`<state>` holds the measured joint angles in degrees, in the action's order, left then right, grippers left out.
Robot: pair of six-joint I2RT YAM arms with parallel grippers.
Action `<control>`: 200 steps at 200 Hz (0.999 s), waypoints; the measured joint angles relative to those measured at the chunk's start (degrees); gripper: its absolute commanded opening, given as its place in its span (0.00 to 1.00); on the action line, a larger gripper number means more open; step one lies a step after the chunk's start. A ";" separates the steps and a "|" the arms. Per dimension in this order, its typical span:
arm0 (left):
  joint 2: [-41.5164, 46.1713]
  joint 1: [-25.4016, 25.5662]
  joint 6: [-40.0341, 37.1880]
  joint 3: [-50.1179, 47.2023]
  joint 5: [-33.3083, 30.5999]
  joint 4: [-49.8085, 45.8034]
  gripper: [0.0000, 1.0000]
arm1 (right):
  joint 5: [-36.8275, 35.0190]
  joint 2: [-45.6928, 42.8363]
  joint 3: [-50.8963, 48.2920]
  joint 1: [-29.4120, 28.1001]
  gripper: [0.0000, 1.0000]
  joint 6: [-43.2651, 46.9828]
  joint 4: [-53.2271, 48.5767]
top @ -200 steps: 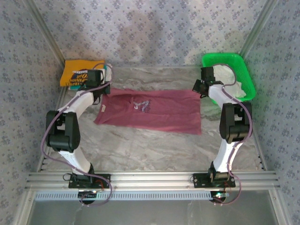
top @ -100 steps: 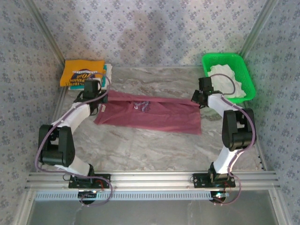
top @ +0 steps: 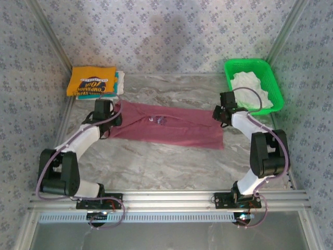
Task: Fold and stack the t-shirts
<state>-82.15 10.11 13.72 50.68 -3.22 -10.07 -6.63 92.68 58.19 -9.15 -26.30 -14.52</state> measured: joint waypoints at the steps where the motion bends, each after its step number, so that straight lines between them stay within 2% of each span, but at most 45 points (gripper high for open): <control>1: 0.00 0.00 0.00 0.00 0.00 0.00 0.40 | -0.02 0.00 0.04 -0.22 0.38 0.11 0.02; 30: -12.96 2.62 -2.60 15.63 1.99 -2.60 0.43 | -0.02 0.15 1.60 -4.20 0.40 1.81 0.72; 42: -17.05 3.52 -3.08 20.22 2.78 -3.37 0.50 | -0.02 0.35 2.64 -5.51 0.40 2.34 1.11; 89: -32.79 5.99 -3.74 35.78 3.98 -11.63 0.49 | -0.26 1.29 4.96 -6.43 0.41 3.82 1.42; 123: -35.74 6.10 -3.02 37.70 4.04 -15.23 0.45 | -1.09 1.36 4.96 -6.43 0.41 4.42 1.42; 135: -36.28 6.10 -2.54 38.12 4.04 -15.87 0.41 | -1.16 1.36 4.96 -6.38 0.41 4.63 1.42; 160: -37.38 6.10 -1.31 38.38 4.02 -16.06 0.41 | -1.44 1.36 4.96 -6.38 0.41 4.81 1.42; 177: -37.44 6.14 -0.50 38.32 4.04 -16.13 0.37 | -1.55 1.36 4.96 -6.36 0.42 4.87 1.42; 200: -37.44 6.21 0.09 38.21 4.07 -16.13 0.27 | -1.53 1.36 4.96 -6.32 0.41 4.96 1.44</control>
<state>-119.59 16.32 13.80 88.88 0.84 -26.20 -8.16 94.04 63.16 -15.46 -21.34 -13.08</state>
